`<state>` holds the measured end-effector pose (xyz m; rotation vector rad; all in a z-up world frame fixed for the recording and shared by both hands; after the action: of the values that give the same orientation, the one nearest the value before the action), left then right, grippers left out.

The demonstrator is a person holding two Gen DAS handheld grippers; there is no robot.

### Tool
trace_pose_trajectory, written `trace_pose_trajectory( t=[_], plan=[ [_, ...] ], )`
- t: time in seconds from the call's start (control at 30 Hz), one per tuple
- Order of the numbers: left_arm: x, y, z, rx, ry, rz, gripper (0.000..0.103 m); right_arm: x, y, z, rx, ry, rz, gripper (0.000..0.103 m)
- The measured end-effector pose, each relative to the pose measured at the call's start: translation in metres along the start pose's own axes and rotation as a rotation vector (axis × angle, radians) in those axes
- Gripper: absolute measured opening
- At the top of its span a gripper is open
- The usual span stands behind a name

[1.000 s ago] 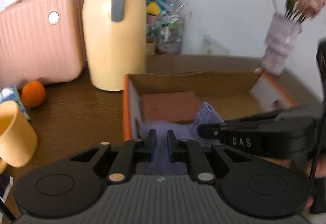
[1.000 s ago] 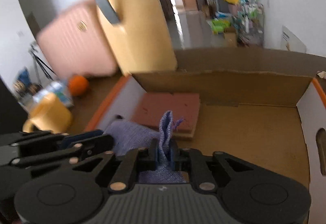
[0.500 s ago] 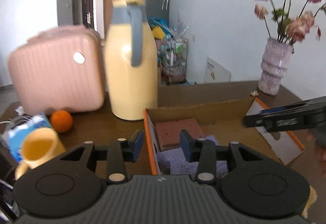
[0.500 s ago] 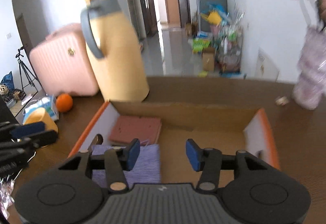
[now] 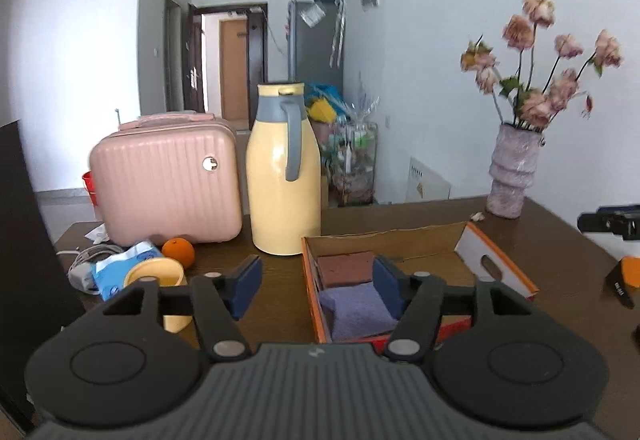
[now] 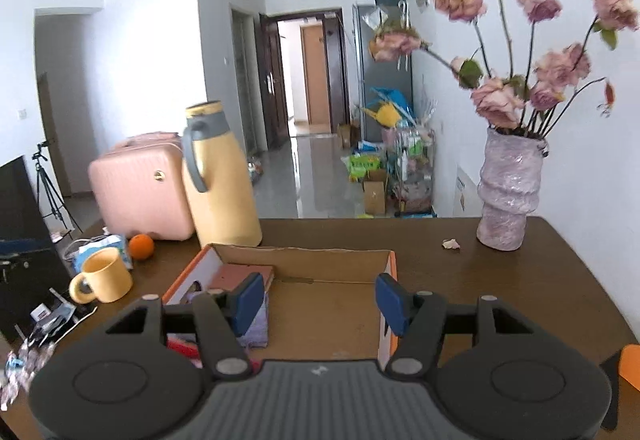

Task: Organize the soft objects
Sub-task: 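Return the right gripper to the pile and grasp the pink socks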

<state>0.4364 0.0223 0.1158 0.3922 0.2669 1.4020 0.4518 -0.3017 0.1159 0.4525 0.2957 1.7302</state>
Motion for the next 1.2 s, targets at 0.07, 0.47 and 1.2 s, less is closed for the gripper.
trace_pose_trajectory(
  t=[0.07, 0.47, 1.2],
  plan=[
    [-0.001, 0.024, -0.015, -0.043, 0.019, 0.019, 0.076, 0.004, 0.027, -0.019, -0.043, 0.013, 0.024, 0.064],
    [-0.057, 0.147, -0.167, -0.153, 0.035, 0.019, 0.082, 0.049, 0.138, -0.204, -0.133, 0.074, 0.101, 0.073],
    [-0.014, -0.013, -0.157, 0.036, 0.09, -0.124, 0.069, 0.1, -0.016, -0.154, 0.038, -0.004, 0.238, 0.054]
  ],
)
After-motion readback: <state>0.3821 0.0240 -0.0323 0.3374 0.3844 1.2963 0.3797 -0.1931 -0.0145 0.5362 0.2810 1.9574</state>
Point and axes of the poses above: each gripper's, at about its wrist camera, not at the fingertips, and y roughly against the way its jaws point, x to its left, z to its top, the point moved 7 cm from there along -y, roughly the way its jaws point, and after that the axes turned 3 degrees about -y, right-handed, at the moved point
